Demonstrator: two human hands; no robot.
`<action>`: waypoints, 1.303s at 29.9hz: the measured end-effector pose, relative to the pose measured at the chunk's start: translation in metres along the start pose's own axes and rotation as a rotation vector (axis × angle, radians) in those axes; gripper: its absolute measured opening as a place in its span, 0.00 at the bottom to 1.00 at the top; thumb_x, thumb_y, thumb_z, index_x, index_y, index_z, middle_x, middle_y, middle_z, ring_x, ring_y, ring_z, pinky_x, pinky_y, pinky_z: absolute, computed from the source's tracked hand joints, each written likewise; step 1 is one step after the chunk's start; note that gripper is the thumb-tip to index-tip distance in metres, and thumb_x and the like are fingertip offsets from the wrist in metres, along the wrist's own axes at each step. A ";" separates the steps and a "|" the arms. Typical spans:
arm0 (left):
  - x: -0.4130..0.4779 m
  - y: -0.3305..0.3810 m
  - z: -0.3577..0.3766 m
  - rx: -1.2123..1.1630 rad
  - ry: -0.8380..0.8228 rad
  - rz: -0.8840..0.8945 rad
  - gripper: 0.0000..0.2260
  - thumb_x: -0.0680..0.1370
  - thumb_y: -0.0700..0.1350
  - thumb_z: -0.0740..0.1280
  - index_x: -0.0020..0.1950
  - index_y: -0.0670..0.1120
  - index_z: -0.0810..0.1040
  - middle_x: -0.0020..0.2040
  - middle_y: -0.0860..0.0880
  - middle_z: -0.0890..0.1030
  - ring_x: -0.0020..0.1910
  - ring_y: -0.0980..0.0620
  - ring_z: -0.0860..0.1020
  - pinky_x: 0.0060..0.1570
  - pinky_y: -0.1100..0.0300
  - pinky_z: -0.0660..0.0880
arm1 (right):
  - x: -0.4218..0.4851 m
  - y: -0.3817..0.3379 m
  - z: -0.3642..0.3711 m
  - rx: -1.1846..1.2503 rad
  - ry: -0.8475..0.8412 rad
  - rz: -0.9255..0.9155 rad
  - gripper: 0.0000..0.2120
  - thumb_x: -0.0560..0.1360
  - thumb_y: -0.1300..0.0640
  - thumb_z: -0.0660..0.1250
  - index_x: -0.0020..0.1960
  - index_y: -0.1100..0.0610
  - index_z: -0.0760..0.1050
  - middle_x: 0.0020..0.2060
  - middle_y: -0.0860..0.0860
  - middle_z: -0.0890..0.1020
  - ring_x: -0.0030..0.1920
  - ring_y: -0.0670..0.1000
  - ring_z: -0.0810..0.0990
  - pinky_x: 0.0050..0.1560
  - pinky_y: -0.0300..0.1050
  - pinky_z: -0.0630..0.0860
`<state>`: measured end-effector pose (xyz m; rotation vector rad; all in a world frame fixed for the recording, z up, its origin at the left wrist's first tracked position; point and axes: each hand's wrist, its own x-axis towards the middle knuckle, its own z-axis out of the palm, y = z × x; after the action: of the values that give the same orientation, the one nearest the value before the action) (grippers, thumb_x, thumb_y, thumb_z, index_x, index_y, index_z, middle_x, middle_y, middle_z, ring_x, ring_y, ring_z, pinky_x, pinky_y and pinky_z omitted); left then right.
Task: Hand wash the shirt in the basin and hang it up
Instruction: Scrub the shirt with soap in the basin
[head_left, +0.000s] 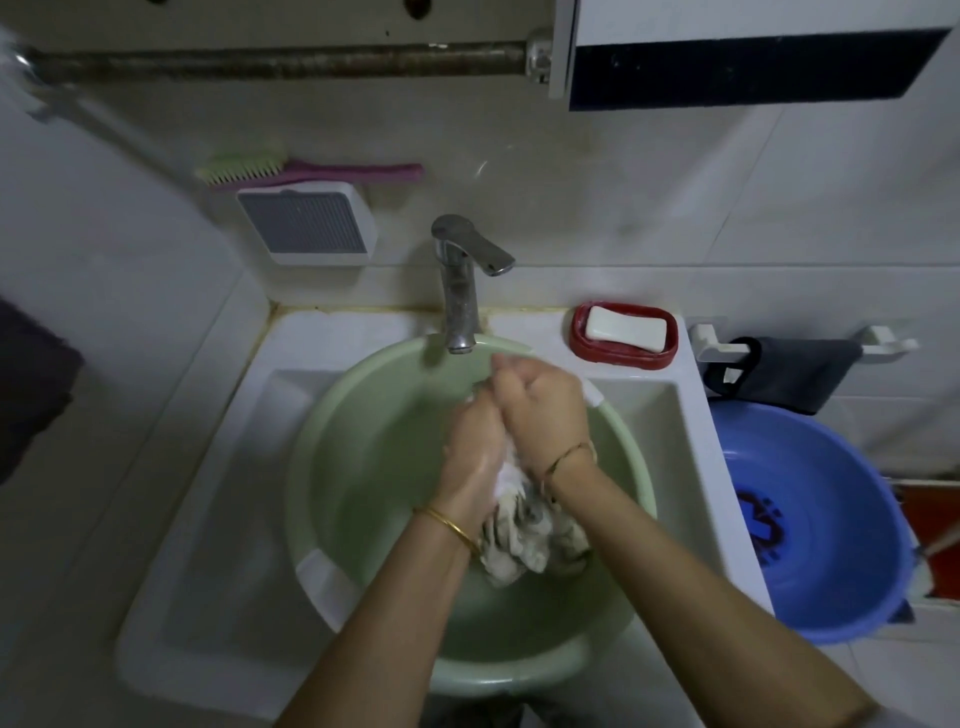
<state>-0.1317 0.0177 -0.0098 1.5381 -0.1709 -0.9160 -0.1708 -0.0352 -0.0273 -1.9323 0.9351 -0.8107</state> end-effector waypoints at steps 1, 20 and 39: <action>0.001 0.003 0.000 -0.054 -0.023 0.006 0.15 0.83 0.40 0.51 0.43 0.39 0.73 0.37 0.46 0.75 0.41 0.50 0.74 0.41 0.65 0.74 | -0.010 -0.003 0.004 -0.014 -0.030 -0.049 0.21 0.76 0.48 0.57 0.26 0.52 0.66 0.23 0.50 0.70 0.30 0.51 0.70 0.34 0.45 0.66; 0.007 0.021 -0.029 0.563 -0.048 0.337 0.11 0.71 0.53 0.70 0.47 0.47 0.83 0.43 0.51 0.85 0.44 0.50 0.82 0.50 0.48 0.79 | -0.001 0.043 -0.043 0.288 -0.385 0.144 0.22 0.67 0.55 0.76 0.55 0.47 0.69 0.49 0.45 0.80 0.49 0.43 0.80 0.50 0.39 0.77; 0.003 0.030 -0.045 0.202 0.054 0.327 0.28 0.76 0.29 0.57 0.68 0.58 0.65 0.45 0.57 0.77 0.32 0.67 0.79 0.27 0.72 0.73 | 0.001 0.068 -0.053 0.974 -0.082 0.746 0.04 0.80 0.60 0.60 0.48 0.59 0.67 0.38 0.55 0.83 0.36 0.51 0.83 0.32 0.43 0.81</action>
<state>-0.0893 0.0444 0.0113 1.6580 -0.4733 -0.6110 -0.2336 -0.0829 -0.0619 -0.6865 0.8730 -0.5537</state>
